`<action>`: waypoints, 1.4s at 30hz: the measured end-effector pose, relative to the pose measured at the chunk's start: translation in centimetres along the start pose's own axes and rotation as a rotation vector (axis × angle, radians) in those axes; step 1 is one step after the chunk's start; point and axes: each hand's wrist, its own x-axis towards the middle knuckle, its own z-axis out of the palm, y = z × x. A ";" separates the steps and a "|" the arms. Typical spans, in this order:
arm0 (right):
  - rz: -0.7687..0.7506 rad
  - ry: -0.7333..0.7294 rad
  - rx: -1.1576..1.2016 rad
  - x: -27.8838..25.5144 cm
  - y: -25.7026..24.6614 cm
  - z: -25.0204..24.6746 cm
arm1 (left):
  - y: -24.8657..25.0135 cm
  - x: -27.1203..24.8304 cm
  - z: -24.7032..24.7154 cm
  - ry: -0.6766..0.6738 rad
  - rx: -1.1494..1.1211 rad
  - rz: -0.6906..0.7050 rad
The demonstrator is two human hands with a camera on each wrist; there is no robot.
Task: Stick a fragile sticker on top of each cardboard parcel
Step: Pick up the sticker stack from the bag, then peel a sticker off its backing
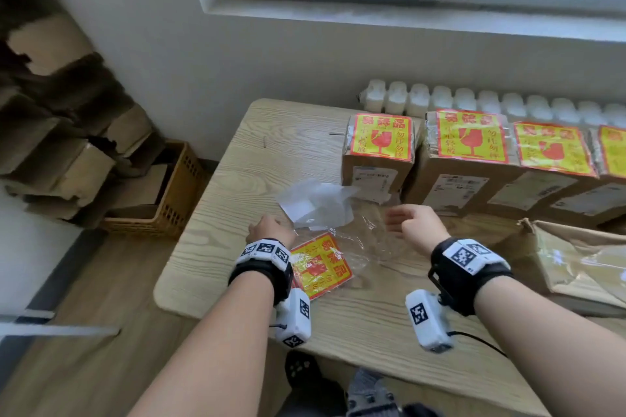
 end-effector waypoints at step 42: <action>0.299 -0.038 -0.212 0.1 3.7 4.8 | 0.9 3.2 3.9 -0.502 0.070 0.191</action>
